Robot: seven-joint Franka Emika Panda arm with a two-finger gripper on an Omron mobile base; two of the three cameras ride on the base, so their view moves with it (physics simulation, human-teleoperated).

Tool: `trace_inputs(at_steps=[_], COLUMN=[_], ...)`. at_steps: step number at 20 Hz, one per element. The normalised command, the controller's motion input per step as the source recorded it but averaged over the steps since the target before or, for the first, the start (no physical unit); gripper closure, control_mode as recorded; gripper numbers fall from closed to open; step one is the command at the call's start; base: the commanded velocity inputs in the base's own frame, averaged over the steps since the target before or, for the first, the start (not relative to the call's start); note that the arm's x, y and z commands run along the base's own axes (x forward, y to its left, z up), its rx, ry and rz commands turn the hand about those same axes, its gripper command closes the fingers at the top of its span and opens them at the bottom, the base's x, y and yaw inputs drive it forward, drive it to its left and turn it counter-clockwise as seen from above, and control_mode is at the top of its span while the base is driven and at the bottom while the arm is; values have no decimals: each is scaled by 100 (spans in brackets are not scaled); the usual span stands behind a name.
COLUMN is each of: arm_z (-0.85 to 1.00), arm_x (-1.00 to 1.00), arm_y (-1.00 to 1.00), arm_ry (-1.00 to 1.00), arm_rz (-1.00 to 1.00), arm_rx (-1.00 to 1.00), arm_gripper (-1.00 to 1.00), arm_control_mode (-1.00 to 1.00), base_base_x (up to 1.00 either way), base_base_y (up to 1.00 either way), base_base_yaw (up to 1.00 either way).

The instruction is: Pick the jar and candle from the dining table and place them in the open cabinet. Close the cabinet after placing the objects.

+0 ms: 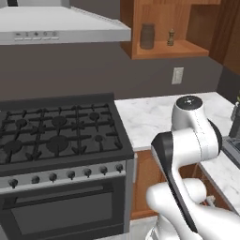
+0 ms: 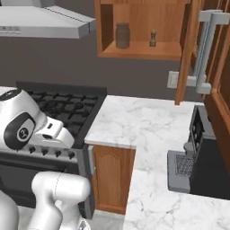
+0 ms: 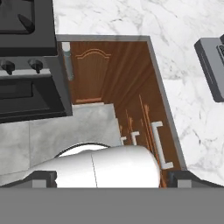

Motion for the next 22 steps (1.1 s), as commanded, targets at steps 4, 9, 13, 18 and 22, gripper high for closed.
trace_inputs(at_steps=[4, 9, 13, 18, 22], arm_z=[0, 0, 0, 0, 0], arm_x=[0, 0, 0, 0, 0], arm_y=[0, 0, 0, 0, 0], arm_ry=[0, 0, 0, 0, 0], arm_rz=[0, 0, 0, 0, 0], arm_rx=[0, 0, 0, 0, 0], arm_gripper=[-100, -100, -100, -100, -100], arm_control_mode=[100, 100, 100, 100, 100], base_base_x=[-17, -13, -9, -8, -10], base_base_y=[75, 77, 74, 54, 38], base_base_yaw=[0, 0, 0, 3, 16])
